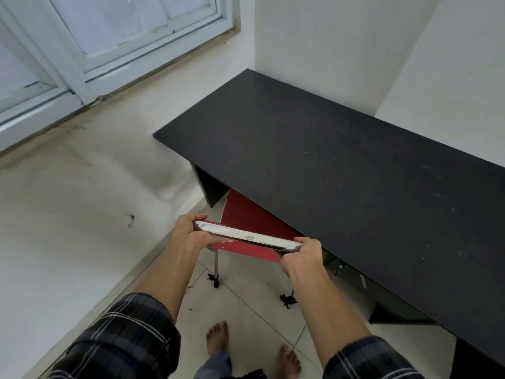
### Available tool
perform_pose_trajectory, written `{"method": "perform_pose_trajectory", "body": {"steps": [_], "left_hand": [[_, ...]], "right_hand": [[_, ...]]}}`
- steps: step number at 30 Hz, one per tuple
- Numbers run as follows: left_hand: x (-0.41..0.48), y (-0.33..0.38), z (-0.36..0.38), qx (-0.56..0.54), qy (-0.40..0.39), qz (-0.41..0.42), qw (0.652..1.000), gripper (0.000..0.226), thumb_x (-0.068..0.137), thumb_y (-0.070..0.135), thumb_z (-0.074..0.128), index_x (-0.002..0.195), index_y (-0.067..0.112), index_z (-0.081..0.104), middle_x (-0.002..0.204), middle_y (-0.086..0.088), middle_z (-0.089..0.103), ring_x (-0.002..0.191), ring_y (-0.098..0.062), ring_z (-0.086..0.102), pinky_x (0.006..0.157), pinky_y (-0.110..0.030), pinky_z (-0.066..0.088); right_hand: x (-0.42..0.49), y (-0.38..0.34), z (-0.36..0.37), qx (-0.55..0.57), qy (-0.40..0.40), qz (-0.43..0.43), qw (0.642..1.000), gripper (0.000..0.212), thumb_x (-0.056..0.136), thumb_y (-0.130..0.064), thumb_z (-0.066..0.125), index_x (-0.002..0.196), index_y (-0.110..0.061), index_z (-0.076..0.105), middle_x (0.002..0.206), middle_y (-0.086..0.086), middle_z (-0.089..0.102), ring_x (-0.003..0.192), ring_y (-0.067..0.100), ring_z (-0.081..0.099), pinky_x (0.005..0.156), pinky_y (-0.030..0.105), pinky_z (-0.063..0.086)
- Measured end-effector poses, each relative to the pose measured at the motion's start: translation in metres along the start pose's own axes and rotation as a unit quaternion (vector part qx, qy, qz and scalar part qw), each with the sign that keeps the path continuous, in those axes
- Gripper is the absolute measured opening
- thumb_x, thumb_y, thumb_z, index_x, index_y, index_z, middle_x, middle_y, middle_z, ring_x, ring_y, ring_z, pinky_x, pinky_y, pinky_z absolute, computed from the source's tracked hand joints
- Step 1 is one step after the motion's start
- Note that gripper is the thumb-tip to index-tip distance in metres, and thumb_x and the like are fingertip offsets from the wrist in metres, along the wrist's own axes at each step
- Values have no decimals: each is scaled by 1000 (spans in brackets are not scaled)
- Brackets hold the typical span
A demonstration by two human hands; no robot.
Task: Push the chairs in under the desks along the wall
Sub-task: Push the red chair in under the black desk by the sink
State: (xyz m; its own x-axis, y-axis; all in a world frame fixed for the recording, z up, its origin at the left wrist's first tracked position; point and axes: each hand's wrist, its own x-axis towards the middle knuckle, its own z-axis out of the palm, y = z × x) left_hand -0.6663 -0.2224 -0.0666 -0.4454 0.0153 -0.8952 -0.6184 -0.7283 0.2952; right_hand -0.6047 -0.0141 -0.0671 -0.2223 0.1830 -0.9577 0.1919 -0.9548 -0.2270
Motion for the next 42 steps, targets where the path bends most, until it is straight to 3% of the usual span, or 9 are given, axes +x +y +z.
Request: {"method": "perform_pose_trajectory", "body": {"steps": [8,12,15,23,28,32,34,37,42], "left_hand": [[30,69,34,70,-30,-10,997,12,80,-3,45,90,4,42,123,-33,43,111,-63,36,84,-84,27],[44,96,51,107,-36,-9,994,39,74,-5,48,112,3,45,124,-35,43,110,-65,38,79,-84,32],[50,113,59,134,-32,6,990,43,74,-5,49,115,4,45,120,-32,46,105,-63,40,69,-83,37],[63,152,68,179,-30,47,982,24,75,-2,54,98,5,51,108,-21,54,98,-51,49,74,-73,46],[67,165,72,203,-43,64,976,15,78,4,56,91,9,52,107,-18,58,100,-46,53,90,-69,40],[66,172,77,179,-58,84,979,12,82,11,61,87,10,50,97,-15,58,95,-42,54,71,-59,46],[66,174,79,168,-67,103,978,15,82,15,64,88,11,51,98,-13,57,95,-40,55,71,-57,47],[66,172,81,171,-70,122,975,20,82,12,65,93,12,49,98,-13,54,98,-39,55,84,-61,44],[68,162,76,194,-49,122,972,27,80,5,66,99,10,46,118,-19,60,104,-42,60,88,-72,41]], "right_hand": [[8,25,61,77,17,-1,997,35,85,7,56,118,-4,58,141,17,58,124,39,64,103,59,56],[8,34,85,103,35,-8,994,51,84,5,58,134,-4,58,138,17,60,121,40,66,101,59,57],[8,43,100,118,47,-11,992,40,83,3,60,123,-4,61,138,16,62,118,36,67,102,56,58],[4,73,130,115,48,-2,992,21,83,-4,64,102,-9,60,136,13,63,119,34,66,103,51,58],[3,85,142,122,38,-10,992,37,84,-4,63,121,-7,66,132,14,64,115,35,67,99,50,60],[0,94,150,90,7,-24,996,20,88,-7,66,108,-4,64,119,18,66,109,37,69,92,50,64],[-2,97,155,87,-20,-28,996,16,91,-6,66,106,-2,62,120,21,65,111,39,69,91,50,64],[0,101,160,85,-20,-19,996,28,91,-6,65,119,-1,63,126,22,65,110,39,69,89,50,64],[2,105,155,65,-8,-7,998,6,90,-5,64,89,-4,58,111,19,65,108,37,70,88,50,65]]}}
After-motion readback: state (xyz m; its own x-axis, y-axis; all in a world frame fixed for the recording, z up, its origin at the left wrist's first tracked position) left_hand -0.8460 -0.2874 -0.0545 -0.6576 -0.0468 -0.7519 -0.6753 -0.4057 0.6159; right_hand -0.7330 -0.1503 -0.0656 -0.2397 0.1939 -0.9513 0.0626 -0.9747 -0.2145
